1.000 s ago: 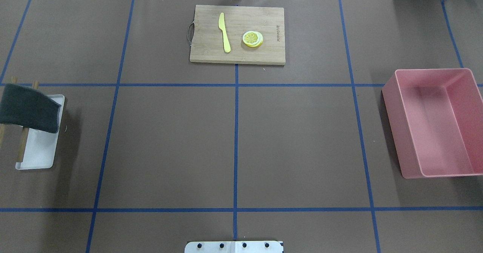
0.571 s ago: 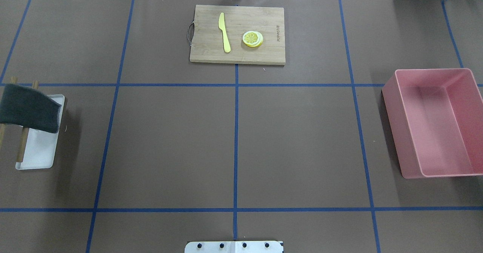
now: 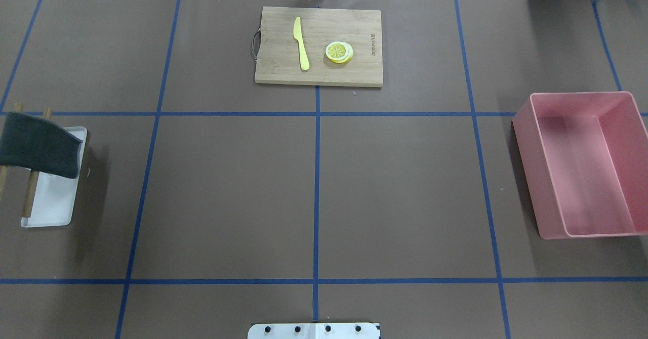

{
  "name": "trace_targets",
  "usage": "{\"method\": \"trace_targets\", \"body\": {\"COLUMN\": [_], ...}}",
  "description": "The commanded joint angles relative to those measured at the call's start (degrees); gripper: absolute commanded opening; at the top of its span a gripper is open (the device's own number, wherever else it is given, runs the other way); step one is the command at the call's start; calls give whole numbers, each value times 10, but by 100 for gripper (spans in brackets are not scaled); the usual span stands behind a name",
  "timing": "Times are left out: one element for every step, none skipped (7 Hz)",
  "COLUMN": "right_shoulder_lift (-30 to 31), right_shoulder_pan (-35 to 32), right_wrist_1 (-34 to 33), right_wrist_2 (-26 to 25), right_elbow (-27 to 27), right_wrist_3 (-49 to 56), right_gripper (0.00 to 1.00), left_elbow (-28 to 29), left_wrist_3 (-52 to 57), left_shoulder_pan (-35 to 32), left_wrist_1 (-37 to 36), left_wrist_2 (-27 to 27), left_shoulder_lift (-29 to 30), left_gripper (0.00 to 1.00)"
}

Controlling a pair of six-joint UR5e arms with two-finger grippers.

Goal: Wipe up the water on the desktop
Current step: 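Grasp the grey cloth on the white tray with the left gripper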

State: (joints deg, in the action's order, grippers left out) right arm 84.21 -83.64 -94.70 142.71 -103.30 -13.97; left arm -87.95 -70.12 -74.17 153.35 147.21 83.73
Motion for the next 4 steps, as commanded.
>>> {"method": "trace_targets", "body": {"right_shoulder_lift": [-7, -7, -15, -26], "right_shoulder_pan": [39, 44, 55, 65], "right_wrist_1": [46, 55, 55, 55], "right_wrist_2": [-23, -24, -24, -21], "right_elbow": [-30, -34, -33, -34], "right_wrist_3": [-3, -3, -2, -3], "right_gripper": [100, 100, 100, 100], "left_elbow": [15, 16, 16, 21], "left_wrist_3": [-2, -2, -2, -2], "left_shoulder_pan": [2, 9, 12, 18], "left_wrist_1": [0, 1, -1, -1], "left_wrist_2": [0, -3, -3, -3], "left_shoulder_lift": [4, 4, 5, 8], "left_gripper": [98, 97, 97, 92]}}
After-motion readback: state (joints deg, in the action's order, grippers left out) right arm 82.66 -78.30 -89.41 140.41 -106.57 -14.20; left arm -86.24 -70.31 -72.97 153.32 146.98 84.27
